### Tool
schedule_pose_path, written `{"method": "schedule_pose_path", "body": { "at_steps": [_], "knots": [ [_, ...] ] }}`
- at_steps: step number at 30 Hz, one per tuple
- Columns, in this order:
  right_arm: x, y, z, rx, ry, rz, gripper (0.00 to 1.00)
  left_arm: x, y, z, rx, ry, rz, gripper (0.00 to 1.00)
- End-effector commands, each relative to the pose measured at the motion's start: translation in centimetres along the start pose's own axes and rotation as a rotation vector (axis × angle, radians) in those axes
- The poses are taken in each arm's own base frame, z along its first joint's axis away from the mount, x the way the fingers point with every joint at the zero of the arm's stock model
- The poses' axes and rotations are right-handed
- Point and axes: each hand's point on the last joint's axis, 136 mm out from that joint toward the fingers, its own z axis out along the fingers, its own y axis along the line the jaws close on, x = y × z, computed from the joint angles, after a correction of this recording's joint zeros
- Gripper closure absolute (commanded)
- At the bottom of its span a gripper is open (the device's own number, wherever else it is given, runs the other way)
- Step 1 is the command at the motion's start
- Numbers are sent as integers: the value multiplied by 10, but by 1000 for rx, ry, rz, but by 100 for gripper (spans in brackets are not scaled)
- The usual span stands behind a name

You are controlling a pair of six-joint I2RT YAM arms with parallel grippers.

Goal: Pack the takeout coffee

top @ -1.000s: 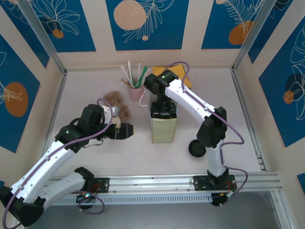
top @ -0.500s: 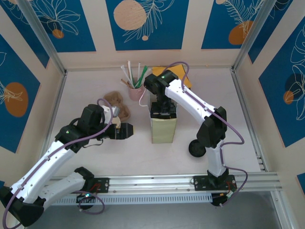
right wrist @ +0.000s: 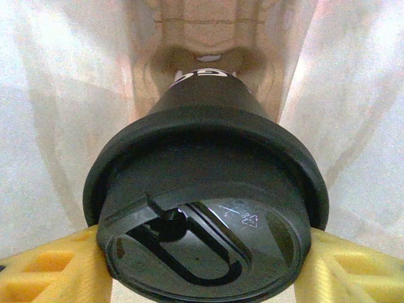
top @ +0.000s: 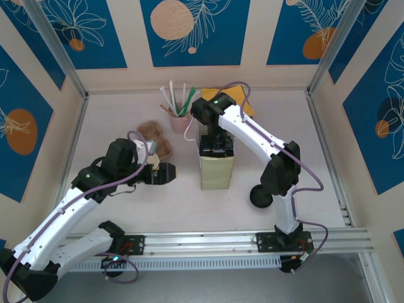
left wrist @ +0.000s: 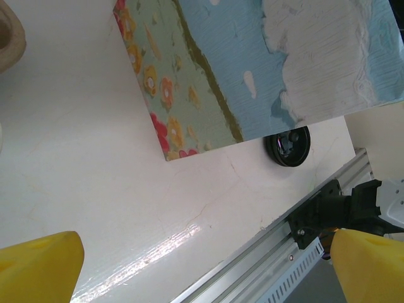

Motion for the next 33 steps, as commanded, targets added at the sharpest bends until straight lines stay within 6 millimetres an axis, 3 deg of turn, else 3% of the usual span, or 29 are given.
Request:
{"method": "schedule_pose_path", "body": {
  "at_steps": [1,33],
  "knots": [
    [9,-2,-1,-1,29,-7,36,6,4,-1,-15,7,-8,0],
    [1,-9,-6,11,-10,7,35,-3,9,-14,-53,-78,-2,0]
  ]
}}
